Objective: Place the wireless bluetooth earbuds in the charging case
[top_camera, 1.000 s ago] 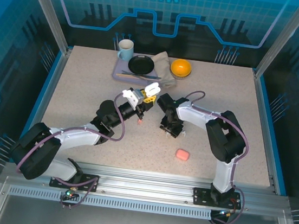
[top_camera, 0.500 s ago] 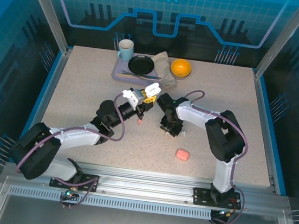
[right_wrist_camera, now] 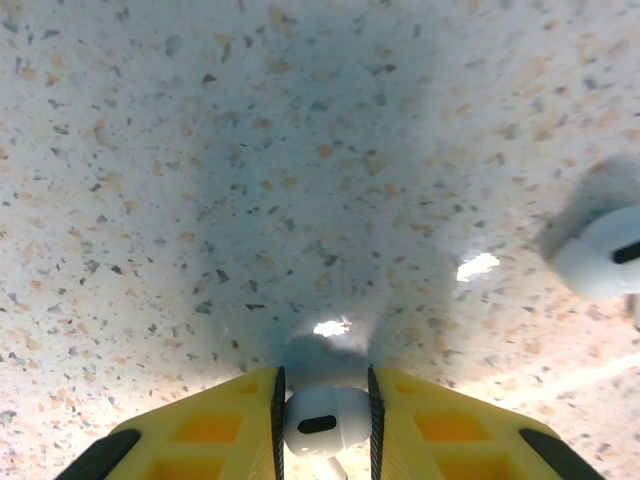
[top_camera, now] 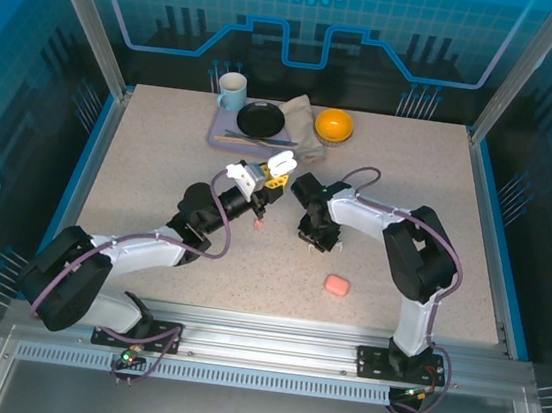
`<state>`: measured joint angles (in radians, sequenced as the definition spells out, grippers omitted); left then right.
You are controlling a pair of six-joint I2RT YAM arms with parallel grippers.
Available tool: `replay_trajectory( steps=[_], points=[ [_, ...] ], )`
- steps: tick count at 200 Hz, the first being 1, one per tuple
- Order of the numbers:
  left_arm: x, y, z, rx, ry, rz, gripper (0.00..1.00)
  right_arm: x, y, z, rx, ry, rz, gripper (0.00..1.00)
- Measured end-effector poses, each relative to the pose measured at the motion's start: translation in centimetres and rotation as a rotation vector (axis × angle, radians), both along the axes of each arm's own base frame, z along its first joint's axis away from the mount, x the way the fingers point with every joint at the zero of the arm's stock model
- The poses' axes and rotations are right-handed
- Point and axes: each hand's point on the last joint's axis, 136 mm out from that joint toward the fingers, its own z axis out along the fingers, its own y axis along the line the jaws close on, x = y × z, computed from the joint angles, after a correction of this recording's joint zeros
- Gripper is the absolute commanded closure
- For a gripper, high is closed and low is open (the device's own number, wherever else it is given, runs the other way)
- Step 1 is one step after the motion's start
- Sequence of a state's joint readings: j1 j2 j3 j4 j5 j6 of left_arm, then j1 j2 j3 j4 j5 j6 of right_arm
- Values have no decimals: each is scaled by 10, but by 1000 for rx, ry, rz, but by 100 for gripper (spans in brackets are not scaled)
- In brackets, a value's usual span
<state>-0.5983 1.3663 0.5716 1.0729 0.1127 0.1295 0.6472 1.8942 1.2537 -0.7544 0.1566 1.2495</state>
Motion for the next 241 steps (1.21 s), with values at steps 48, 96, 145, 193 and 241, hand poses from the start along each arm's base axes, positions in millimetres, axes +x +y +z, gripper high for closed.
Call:
replay_trajectory(
  steps=[48, 96, 145, 193, 241],
  points=[
    [0, 0, 6, 1, 1, 0, 100, 6, -9, 44, 22, -131, 19, 74],
    [-1, 1, 16, -2, -5, 1, 100, 21, -26, 114, 65, -334, 38, 74],
    [1, -1, 21, 2, -4, 1, 100, 41, -33, 210, 112, -624, 118, 74],
    [4, -3, 30, 0, -7, 0, 100, 56, -26, 312, 182, -949, 200, 74],
    [7, -8, 41, -5, -18, -14, 100, 62, 6, 368, 253, -1180, 328, 75]
  ],
)
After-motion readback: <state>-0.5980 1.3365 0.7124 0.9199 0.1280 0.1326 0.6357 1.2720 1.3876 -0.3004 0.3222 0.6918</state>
